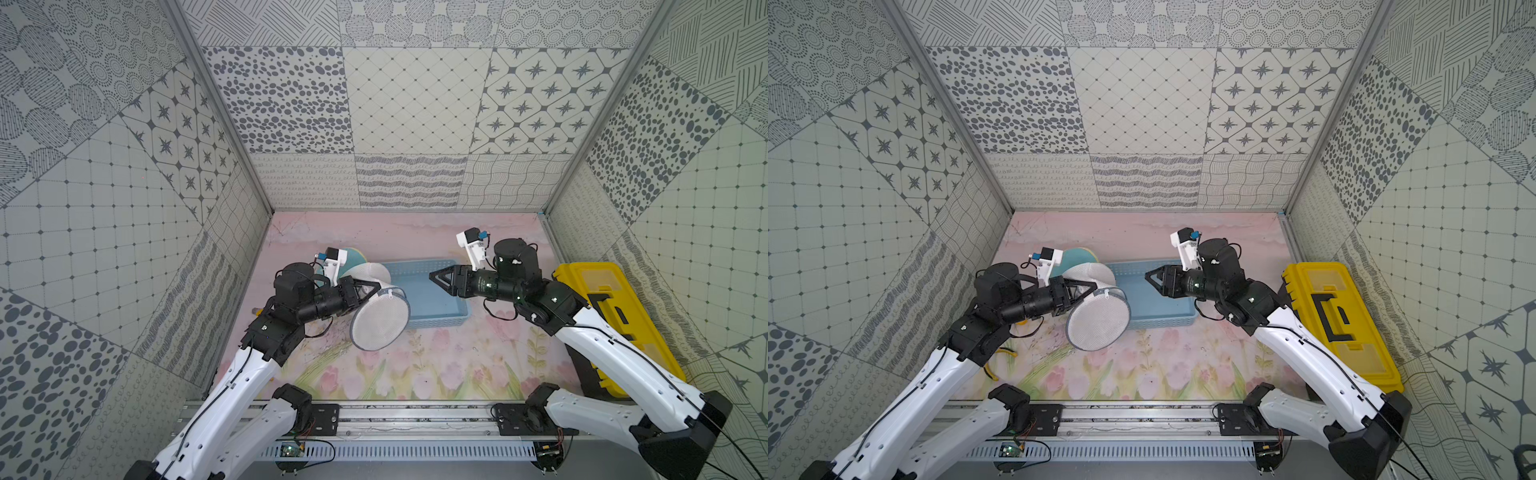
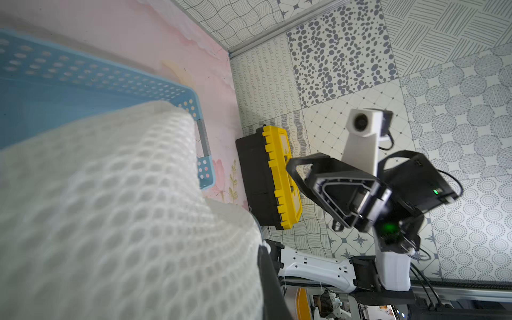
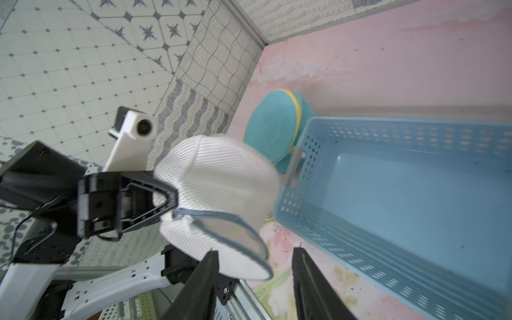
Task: Turn the laundry bag inside out
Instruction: Zip the zipper on the laundry bag.
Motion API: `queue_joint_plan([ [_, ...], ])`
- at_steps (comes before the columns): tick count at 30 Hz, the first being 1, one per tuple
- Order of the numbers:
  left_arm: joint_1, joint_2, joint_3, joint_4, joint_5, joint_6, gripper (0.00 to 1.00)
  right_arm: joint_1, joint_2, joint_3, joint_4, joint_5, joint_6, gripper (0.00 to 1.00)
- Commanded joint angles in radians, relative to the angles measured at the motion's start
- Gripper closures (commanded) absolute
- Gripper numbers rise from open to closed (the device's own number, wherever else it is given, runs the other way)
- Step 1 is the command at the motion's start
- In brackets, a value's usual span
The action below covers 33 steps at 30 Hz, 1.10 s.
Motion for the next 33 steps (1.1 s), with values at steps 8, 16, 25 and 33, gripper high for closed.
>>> queue_joint_plan([
  [8, 0.001, -0.005, 0.003, -0.069, -0.088, -0.141, 1.0, 0.293, 0.19, 0.217, -0.106, 0.293, -0.301, 0.71],
  [16, 0.001, -0.018, 0.003, -0.073, -0.087, -0.161, 1.0, 0.311, 0.316, 0.308, -0.167, 0.277, -0.291, 0.68],
  [25, 0.001, -0.012, 0.003, -0.045, -0.065, -0.179, 1.0, 0.311, 0.365, 0.338, -0.169, 0.26, -0.284, 0.64],
  [33, 0.001, -0.012, 0.001, -0.022, -0.054, -0.191, 1.0, 0.31, 0.399, 0.355, -0.175, 0.262, -0.279, 0.63],
])
